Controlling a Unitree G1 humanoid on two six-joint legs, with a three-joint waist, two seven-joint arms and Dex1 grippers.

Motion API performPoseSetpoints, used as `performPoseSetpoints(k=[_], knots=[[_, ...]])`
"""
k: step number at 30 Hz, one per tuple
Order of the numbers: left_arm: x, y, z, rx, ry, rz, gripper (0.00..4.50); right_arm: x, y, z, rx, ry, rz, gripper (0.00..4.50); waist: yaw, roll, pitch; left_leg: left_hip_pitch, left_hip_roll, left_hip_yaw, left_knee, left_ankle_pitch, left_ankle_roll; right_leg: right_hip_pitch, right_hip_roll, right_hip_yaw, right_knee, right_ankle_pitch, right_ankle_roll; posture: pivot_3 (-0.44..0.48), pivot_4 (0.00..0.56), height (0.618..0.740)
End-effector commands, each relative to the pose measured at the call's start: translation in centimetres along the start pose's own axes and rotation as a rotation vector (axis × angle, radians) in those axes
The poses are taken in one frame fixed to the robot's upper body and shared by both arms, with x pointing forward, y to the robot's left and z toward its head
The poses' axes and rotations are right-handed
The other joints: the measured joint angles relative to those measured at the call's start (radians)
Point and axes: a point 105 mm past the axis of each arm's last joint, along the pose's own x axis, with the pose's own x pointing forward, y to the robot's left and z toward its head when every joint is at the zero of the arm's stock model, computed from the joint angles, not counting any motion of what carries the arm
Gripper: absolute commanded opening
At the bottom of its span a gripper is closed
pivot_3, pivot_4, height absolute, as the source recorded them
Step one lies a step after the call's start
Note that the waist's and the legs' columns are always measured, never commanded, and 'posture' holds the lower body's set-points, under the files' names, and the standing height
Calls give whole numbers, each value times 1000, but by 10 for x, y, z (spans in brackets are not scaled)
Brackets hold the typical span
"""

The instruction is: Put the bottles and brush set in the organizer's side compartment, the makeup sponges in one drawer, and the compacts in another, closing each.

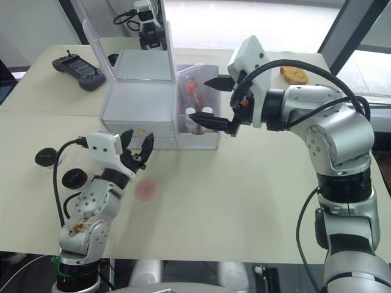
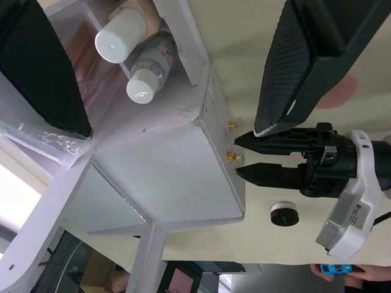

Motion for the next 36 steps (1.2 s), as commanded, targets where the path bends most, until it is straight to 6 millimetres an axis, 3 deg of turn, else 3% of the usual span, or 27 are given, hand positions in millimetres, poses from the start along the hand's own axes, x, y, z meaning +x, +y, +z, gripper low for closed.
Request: performPoseSetpoints(k=[1,6,7,9,15,28,36], knots=[[0,1,8,16,-42,12,3000,-7,-3,12,-39,-19,-38,4500,-1,0,0,0,0,0,0,0,0,0,0,0,0,0,0,0,150,705],[1,0,5,12,-35,7,3000,-6,-8,14,-45,-20,-71,4500,-1,0,0,0,0,0,0,0,0,0,0,0,0,-1,1,0,150,705],[1,0,5,11,-36,8,2825,-6,-9,14,-48,-20,-78,4500,0,0,0,0,0,0,0,0,0,0,0,0,0,-1,1,0,150,705],[0,0,4,11,-34,11,2409,-6,-10,15,-52,-19,-84,4500,0,0,0,0,0,0,0,0,0,0,0,0,0,-1,1,0,150,705],[-1,-1,3,15,-26,4,542,-5,-16,15,-57,-26,-120,4500,0,0,0,0,0,0,0,0,0,0,0,0,0,-1,1,0,150,705],[-19,-4,14,29,-47,-30,534,1,-24,11,-47,-52,-159,4500,-2,0,0,0,0,0,-1,0,0,-1,0,0,0,-1,1,0,150,705],[-55,-2,27,9,-17,-70,534,11,-17,6,-7,-78,-130,4500,-7,0,0,0,0,0,-1,0,0,-2,0,0,0,-1,1,0,150,705]])
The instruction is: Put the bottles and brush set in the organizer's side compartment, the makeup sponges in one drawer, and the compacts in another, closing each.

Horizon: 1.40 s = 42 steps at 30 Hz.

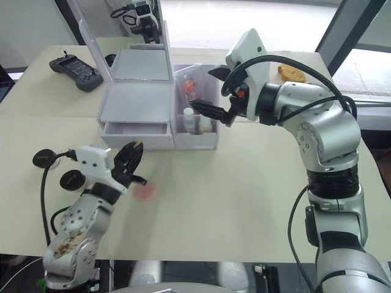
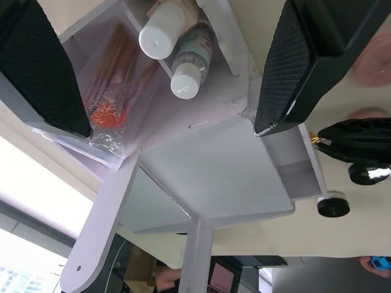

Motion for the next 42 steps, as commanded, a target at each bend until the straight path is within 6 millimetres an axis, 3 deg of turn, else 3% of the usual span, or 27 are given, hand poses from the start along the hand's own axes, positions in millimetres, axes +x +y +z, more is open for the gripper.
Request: performPoseSetpoints(k=[1,11,29,42], knots=[[-13,-7,25,15,-68,-32,534,0,0,8,-16,-44,-6,4500,0,0,0,0,0,0,0,0,0,0,0,0,0,0,0,0,150,705],[-33,-14,25,17,-15,-42,534,6,6,3,29,-57,39,4500,-22,0,0,-1,0,0,0,0,0,-1,0,0,0,-3,-4,0,150,705],[-40,-44,9,-77,99,-202,534,13,10,8,24,-70,63,4500,-20,0,0,-1,0,0,0,0,0,0,0,0,-1,-4,-6,0,150,705],[-51,-31,12,-32,91,-164,509,12,10,5,23,-80,77,4500,-22,0,0,0,0,0,0,0,0,0,0,0,-1,-4,-6,0,150,705]])
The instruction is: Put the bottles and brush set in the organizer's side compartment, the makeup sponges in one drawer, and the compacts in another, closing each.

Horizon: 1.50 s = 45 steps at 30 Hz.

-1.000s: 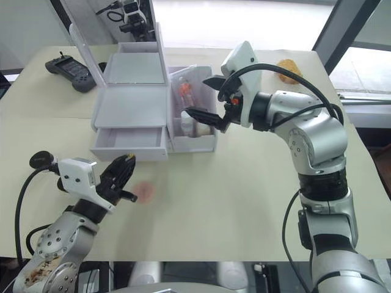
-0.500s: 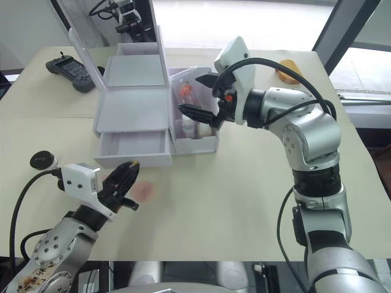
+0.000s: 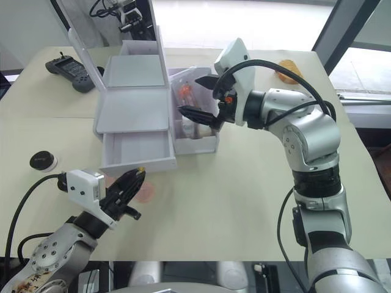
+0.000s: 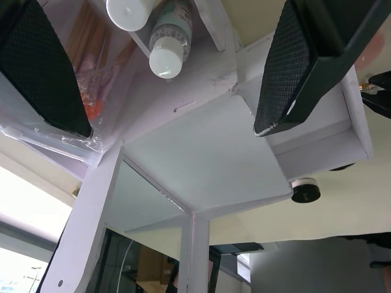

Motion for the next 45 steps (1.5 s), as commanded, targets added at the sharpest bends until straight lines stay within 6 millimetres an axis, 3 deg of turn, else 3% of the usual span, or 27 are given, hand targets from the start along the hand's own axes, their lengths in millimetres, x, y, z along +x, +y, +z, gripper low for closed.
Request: performPoseSetpoints(k=[1,15,22,28,31,36,41,43,45], knots=[[-7,-8,15,15,-58,-31,509,-2,1,9,-44,-40,4,4500,-1,0,0,0,0,0,0,0,0,0,0,0,0,0,0,0,150,705],[-13,-5,17,-9,-55,-53,509,-4,-2,9,-58,-42,-10,4500,-2,0,0,0,0,0,0,0,0,0,0,0,0,0,0,0,150,705],[-16,-6,22,-28,-73,-91,2622,-6,-6,9,-73,-40,-14,4500,-2,0,0,0,0,0,0,0,0,0,0,0,0,0,0,0,150,705],[-32,-12,38,-126,-83,-250,4358,-18,-14,9,-86,-33,-14,4500,-1,0,0,0,0,0,0,0,0,-1,0,0,0,0,0,0,150,705],[-43,-5,47,-206,-66,-268,4464,-35,-13,10,-63,-29,24,4500,-1,1,1,0,0,1,0,0,0,-1,-1,1,0,0,0,0,150,705],[-55,38,57,-154,59,-347,4464,-61,-16,3,-55,7,18,4500,2,0,1,0,0,2,0,0,0,-1,-1,1,0,-1,-1,0,150,705],[-62,124,78,-3,157,-260,4464,-93,-28,-11,-78,62,-93,4500,-1,0,1,1,0,3,-2,0,0,-5,-1,1,0,-1,-3,0,150,705],[-58,165,86,80,150,-175,4464,-114,-32,-26,-47,124,-145,4500,1,0,1,0,0,4,-2,0,0,-6,-1,1,0,-2,-3,0,150,705],[-55,191,90,129,146,-127,4464,-134,-33,-37,-26,177,-198,4500,4,0,1,-1,0,4,-3,0,0,-8,-2,0,0,-2,-3,0,150,705]])
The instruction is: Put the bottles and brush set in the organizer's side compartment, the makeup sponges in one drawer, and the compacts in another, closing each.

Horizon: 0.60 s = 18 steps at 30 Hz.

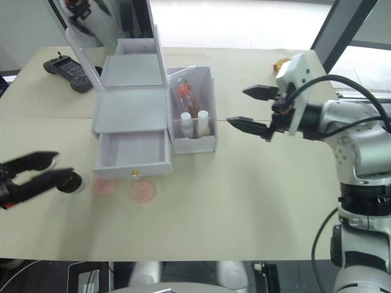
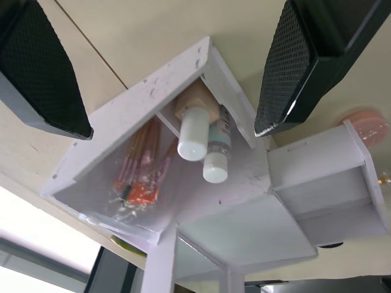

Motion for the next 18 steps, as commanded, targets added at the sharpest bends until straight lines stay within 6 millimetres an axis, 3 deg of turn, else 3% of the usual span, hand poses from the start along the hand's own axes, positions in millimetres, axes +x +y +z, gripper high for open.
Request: performPoseSetpoints(k=[1,5,10,15,18], knots=[[-11,44,-3,82,23,92,4464,-33,-9,-4,-30,35,-96,4500,-2,0,0,-1,0,1,-1,0,0,-2,0,0,0,0,0,0,150,705],[-18,85,-4,118,18,184,4464,-63,-10,-35,-47,165,-180,4500,-5,-1,0,-3,0,1,-3,0,0,-5,0,0,2,0,0,0,150,705],[-28,119,-28,106,70,264,4464,-103,-12,-66,-18,224,-340,4500,-10,-1,0,-2,1,2,-5,1,0,-6,1,0,3,0,0,0,150,705],[-29,131,-33,107,80,292,4464,-116,-16,-71,-9,200,-413,4500,-11,-1,-1,-2,1,2,-2,1,-1,-5,1,0,5,1,0,0,150,705],[-23,129,-26,128,68,256,4464,-107,-18,-55,-29,150,-395,4500,-7,-1,-1,-2,1,1,-1,1,-2,-5,1,0,7,1,0,0,150,705]])
